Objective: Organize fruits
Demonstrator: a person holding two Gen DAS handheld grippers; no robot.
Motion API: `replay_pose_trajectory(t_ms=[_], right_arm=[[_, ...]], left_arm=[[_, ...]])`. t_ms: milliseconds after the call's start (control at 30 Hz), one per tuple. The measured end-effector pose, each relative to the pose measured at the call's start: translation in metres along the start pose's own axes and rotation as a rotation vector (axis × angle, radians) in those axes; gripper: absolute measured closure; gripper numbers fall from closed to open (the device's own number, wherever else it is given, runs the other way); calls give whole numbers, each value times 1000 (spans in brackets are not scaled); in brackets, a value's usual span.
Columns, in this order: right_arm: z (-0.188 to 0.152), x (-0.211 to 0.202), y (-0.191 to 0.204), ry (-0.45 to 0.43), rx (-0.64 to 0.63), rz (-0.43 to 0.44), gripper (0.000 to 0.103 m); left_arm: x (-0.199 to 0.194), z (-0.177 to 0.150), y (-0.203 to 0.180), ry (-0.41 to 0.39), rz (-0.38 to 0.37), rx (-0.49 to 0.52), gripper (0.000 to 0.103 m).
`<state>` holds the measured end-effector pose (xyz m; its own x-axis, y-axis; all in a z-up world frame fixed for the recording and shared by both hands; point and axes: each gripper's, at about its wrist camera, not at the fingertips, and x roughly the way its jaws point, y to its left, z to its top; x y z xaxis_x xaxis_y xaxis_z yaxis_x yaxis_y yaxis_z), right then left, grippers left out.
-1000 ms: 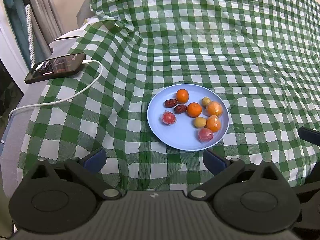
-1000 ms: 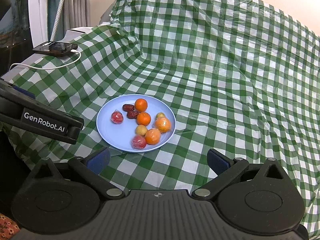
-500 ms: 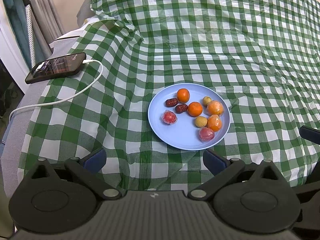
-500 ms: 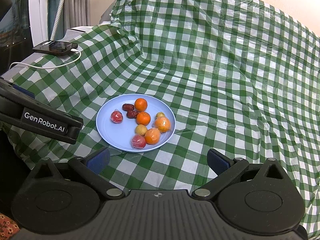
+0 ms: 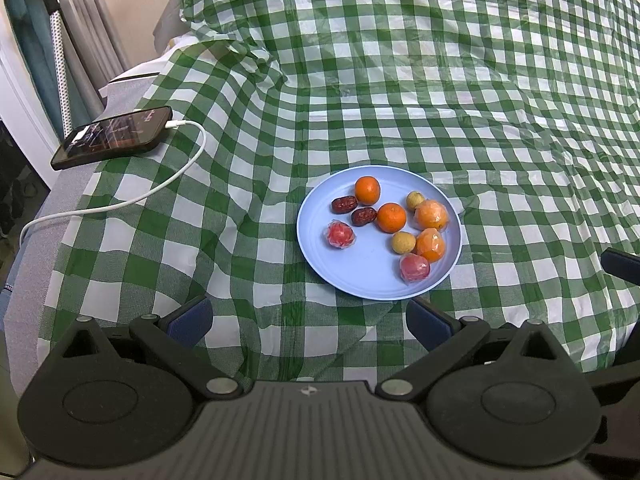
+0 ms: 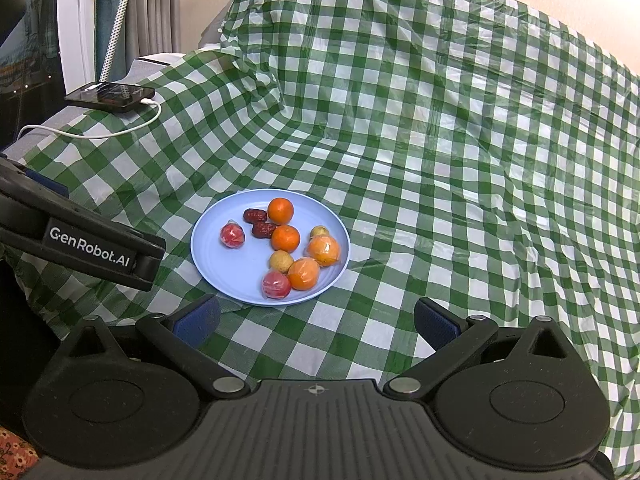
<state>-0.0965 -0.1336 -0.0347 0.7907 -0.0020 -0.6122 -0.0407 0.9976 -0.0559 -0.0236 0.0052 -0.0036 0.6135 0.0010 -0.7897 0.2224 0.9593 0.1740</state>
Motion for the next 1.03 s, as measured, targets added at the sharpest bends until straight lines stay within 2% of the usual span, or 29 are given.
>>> replay_pose_trajectory(t_ms=[1033], right_arm=[[0,1,0,1,-1,0,1]], left_arm=[[4,0,1,17,7,13,0]])
